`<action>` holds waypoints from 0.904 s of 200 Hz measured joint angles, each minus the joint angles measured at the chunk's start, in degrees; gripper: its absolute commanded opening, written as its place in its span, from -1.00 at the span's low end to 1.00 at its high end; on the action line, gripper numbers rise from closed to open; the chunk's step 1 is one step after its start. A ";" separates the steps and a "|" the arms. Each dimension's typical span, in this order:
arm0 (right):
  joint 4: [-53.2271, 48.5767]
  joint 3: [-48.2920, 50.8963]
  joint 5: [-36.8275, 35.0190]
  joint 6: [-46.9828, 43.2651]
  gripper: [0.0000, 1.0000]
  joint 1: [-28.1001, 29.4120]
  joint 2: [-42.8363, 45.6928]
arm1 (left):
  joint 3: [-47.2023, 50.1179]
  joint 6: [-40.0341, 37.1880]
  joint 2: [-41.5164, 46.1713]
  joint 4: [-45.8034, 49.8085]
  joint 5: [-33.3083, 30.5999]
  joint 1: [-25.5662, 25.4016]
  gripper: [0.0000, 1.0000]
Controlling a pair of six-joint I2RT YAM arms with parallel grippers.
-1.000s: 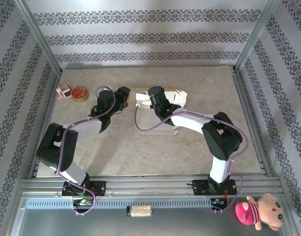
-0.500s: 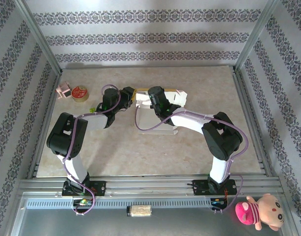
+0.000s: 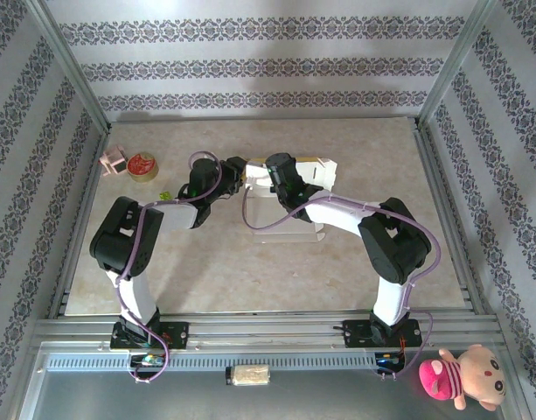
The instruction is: Fold the paper box
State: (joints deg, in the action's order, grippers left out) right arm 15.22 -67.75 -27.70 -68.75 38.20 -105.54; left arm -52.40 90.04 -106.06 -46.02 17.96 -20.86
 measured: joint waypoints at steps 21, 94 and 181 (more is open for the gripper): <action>-0.28 0.00 -0.07 0.52 -0.78 -0.33 0.00 | -0.02 1.44 -1.29 -2.60 0.02 -0.20 -0.47; -0.17 0.00 0.28 1.14 -0.78 -0.48 0.00 | 3.54 2.01 -1.55 -5.46 -0.98 -0.94 -0.41; -0.15 0.00 0.20 1.49 -0.78 -0.50 0.00 | 0.22 0.72 -4.50 -8.79 -0.37 -1.27 -0.44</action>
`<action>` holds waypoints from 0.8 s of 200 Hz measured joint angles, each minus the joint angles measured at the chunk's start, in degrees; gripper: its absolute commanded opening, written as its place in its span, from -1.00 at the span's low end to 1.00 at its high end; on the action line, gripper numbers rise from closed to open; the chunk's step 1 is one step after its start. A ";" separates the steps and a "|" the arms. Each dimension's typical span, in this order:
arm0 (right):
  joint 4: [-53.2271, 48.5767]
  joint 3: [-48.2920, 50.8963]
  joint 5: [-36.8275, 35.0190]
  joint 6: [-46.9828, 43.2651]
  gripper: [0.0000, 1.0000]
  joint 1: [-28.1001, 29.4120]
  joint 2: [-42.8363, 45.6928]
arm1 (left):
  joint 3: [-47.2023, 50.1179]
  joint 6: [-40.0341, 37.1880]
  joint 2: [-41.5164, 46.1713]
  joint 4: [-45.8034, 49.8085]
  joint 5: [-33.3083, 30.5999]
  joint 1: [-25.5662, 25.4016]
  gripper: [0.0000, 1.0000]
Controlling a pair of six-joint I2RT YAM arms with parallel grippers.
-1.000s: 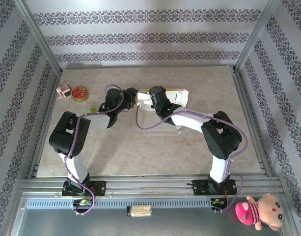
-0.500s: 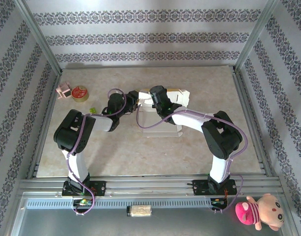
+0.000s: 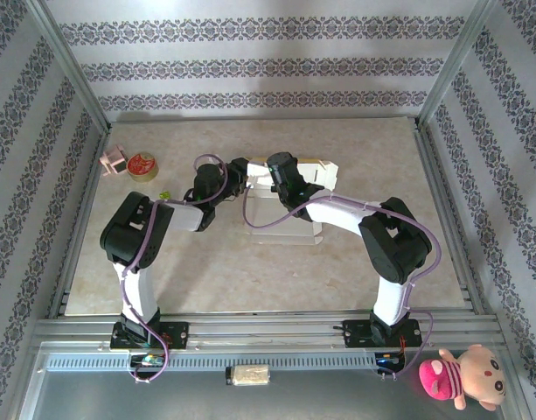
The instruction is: Fold the paper box
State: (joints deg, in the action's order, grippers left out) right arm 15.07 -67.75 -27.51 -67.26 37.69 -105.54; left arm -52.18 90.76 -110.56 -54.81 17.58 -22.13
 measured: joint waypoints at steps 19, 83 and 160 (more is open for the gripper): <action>-0.02 0.00 -0.15 0.22 -0.78 -0.09 0.00 | -0.28 0.00 -0.48 -0.61 -0.02 -0.17 -0.45; 0.04 0.07 -0.39 1.36 -0.78 -0.11 0.04 | 0.83 -0.26 -0.50 -3.02 -1.11 -0.63 -0.46; -0.04 1.79 1.44 1.38 -0.78 -0.76 1.97 | 11.50 -22.12 12.04 5.29 -0.57 2.86 -0.43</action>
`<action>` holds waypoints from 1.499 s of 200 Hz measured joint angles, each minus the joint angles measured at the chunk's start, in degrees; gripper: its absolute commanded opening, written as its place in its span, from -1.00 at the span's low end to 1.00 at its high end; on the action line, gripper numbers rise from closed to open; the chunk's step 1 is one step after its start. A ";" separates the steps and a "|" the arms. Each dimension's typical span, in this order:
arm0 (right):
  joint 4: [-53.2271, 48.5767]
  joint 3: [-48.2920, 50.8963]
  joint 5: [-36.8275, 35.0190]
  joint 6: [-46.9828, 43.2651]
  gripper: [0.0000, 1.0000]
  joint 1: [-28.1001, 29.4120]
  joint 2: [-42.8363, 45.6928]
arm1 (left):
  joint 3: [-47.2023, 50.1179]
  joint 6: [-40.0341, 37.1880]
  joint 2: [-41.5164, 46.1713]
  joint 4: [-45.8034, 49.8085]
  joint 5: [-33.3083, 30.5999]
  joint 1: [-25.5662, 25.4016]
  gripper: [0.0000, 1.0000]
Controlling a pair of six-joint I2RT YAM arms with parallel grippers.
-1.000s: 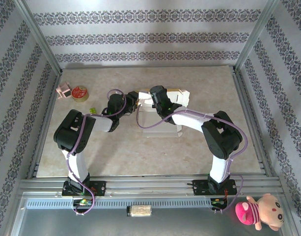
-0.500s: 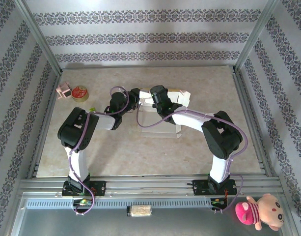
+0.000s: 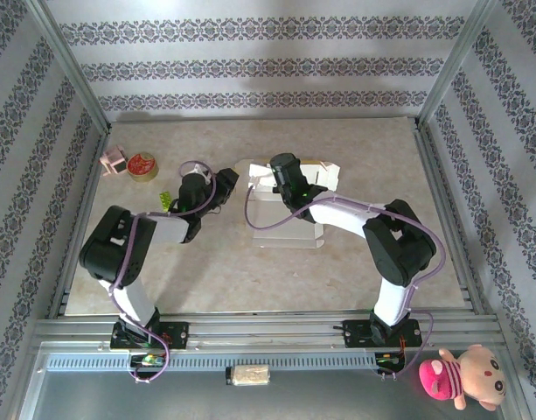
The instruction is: Fold the paper box
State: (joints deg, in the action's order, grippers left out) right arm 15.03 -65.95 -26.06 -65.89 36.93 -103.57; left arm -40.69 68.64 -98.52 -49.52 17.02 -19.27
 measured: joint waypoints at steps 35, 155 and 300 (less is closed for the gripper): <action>0.00 0.02 0.02 0.00 -0.77 -0.09 0.04 | 3.58 -14.23 5.35 5.57 0.66 -0.28 -0.52; 0.00 0.02 0.17 -0.02 -0.78 -0.09 0.04 | -9.55 -29.40 -5.16 23.82 2.23 -3.61 -0.36; -0.22 0.09 0.15 0.00 -0.78 -0.09 0.04 | -17.86 -28.15 -15.82 27.89 2.95 -3.61 -0.49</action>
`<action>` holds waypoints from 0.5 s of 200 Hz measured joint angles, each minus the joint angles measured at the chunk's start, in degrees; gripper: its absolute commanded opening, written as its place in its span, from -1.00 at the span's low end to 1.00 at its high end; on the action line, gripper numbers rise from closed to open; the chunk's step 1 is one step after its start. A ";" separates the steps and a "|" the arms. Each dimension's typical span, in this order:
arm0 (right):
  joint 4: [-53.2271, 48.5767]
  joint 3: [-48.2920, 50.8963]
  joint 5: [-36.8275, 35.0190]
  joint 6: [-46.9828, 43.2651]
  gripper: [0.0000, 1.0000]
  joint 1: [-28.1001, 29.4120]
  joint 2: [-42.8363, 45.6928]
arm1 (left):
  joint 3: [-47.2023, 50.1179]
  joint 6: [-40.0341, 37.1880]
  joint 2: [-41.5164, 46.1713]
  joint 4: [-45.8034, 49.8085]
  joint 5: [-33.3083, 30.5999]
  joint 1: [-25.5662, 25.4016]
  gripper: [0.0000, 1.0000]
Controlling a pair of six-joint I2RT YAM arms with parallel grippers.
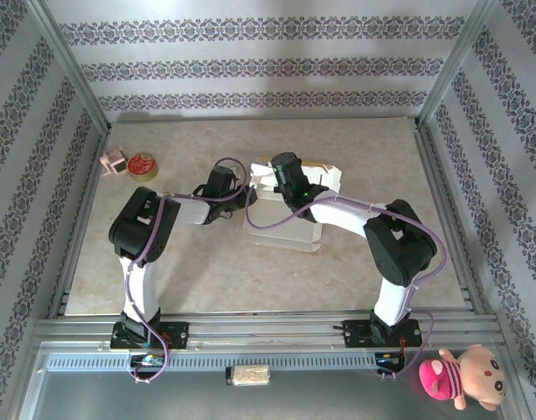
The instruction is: Fold the paper box
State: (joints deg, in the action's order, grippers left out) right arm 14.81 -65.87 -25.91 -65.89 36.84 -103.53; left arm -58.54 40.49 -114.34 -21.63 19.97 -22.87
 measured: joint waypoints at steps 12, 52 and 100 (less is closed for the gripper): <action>0.02 0.00 0.00 0.00 -0.78 0.00 0.00 | 0.00 0.26 0.00 -0.24 0.57 0.00 -0.51; 0.00 0.00 0.00 0.00 -0.78 0.00 0.00 | 0.00 0.20 0.00 -1.51 1.44 0.00 -0.46; -0.02 0.00 0.02 0.04 -0.77 0.00 0.00 | 0.00 -0.59 -0.07 -4.90 3.34 -0.07 -0.59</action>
State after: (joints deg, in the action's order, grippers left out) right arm 14.79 -65.87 -25.89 -65.84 36.84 -103.53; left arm -58.54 39.90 -114.41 -26.52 23.31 -22.94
